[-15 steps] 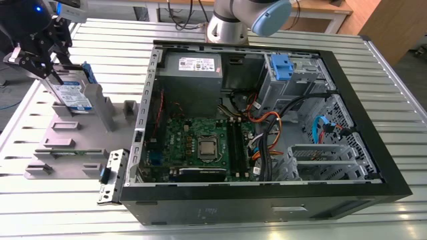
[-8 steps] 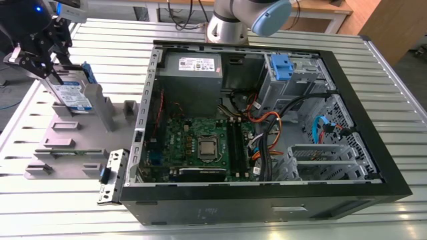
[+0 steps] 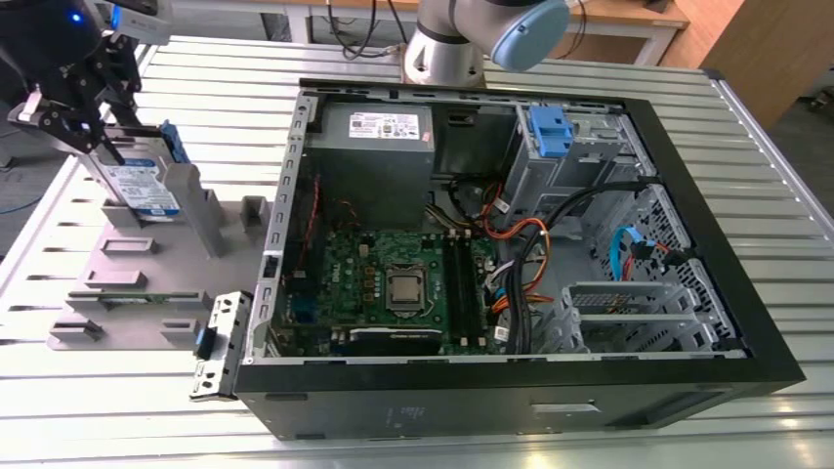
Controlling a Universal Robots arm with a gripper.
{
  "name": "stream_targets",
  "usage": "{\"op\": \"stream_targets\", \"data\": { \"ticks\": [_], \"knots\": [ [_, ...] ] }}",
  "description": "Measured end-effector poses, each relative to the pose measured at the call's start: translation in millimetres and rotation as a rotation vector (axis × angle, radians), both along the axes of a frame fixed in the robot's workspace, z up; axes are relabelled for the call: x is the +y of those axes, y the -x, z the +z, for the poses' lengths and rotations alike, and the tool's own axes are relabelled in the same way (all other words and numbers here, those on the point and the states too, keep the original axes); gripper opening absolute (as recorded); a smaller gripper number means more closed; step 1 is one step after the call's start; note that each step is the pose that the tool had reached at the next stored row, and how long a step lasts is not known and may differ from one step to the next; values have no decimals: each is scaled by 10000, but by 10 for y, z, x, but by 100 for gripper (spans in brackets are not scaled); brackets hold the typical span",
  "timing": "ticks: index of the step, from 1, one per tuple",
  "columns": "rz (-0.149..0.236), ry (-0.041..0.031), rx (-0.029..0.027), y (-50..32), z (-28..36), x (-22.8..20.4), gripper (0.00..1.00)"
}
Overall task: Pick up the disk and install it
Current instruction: 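Pick up the disk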
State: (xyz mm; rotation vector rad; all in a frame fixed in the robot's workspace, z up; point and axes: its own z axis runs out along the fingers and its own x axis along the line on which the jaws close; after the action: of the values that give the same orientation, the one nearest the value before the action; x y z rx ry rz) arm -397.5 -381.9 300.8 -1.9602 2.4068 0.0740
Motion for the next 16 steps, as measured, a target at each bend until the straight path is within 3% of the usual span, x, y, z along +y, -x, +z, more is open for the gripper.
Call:
{"op": "stream_targets", "data": {
  "ticks": [9, 16],
  "knots": [
    [15, -3, 0, -3, -1, 11, 51],
    [512, -3, 0, -20, -6, 11, 51]
  ]
}}
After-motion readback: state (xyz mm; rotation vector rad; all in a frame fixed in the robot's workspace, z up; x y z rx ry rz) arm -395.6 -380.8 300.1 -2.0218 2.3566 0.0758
